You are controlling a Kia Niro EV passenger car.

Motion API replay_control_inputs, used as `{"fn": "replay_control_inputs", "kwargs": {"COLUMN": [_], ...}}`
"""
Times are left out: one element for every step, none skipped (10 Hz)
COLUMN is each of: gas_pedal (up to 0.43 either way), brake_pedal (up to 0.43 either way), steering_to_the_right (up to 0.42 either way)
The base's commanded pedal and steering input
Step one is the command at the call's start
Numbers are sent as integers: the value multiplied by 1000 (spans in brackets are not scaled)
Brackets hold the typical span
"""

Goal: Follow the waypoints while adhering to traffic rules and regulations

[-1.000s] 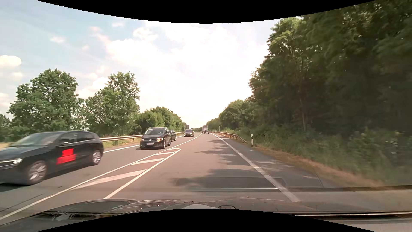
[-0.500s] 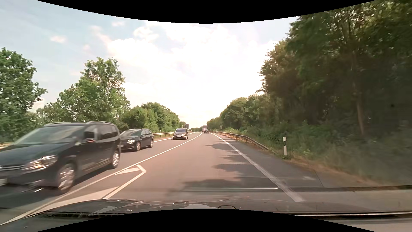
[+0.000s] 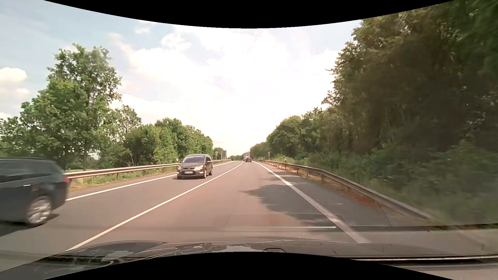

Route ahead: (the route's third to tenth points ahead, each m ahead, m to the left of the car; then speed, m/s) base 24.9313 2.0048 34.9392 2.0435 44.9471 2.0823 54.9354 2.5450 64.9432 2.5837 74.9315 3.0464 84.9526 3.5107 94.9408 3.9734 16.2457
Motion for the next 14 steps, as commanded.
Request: {"fn": "replay_control_inputs", "kwargs": {"gas_pedal": [209,209,209,209,209,209,209,209,209,209,209,209,209,209], "brake_pedal": [0,0,0,0,0,0,0,0,0,0,0,0,0,0], "steering_to_the_right": [0,-1,-1,-1,-1,-1,-1,-2,-3,-3,-3,-4,-6,-6]}}
